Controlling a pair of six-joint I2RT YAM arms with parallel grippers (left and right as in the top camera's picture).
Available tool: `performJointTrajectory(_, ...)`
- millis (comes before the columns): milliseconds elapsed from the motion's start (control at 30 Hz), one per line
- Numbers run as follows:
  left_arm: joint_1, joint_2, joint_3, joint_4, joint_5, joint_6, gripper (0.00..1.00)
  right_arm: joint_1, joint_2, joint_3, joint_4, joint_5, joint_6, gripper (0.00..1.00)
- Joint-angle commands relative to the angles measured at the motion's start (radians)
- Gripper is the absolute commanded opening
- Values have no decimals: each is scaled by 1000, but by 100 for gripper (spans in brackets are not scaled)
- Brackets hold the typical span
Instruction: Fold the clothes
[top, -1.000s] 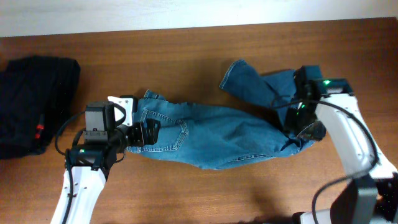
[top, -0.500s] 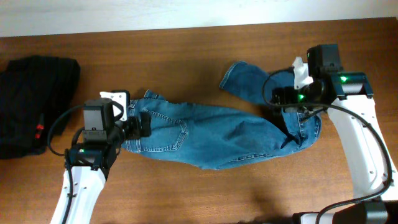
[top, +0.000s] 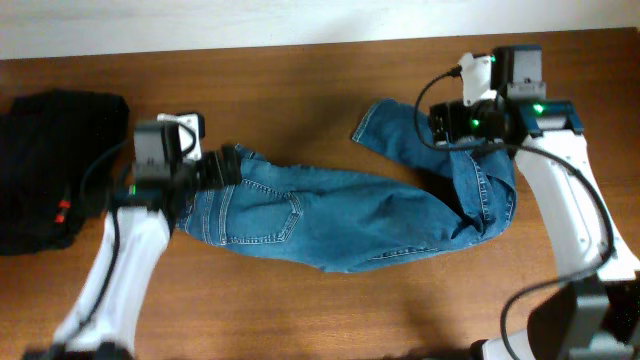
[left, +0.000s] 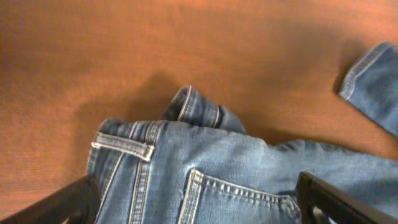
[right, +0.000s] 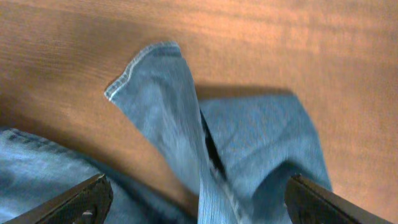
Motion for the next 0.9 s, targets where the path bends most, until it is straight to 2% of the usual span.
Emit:
performJointTrajectory(0, 6, 126, 198, -94, 34, -5, 99, 33, 73, 105, 10, 26, -95, 93)
performJointTrajectory(100, 6, 259, 377, -219, 34, 10, 99, 59, 173, 195, 8, 54, -140, 94)
performJointTrajectory(267, 6, 412, 533, -311, -18, 15, 99, 87, 323, 305, 10, 103, -165, 95)
performJointTrajectory(433, 10, 494, 560, -322, -95, 15, 99, 87, 423, 338, 37, 103, -195, 97)
performJointTrajectory(733, 19, 554, 560, -314, -94, 23, 100, 89, 483, 338, 134, 82, -266, 99)
performJointTrajectory(867, 19, 555, 560, -315, -95, 23, 99, 99, 483, 338, 140, -14, -266, 99)
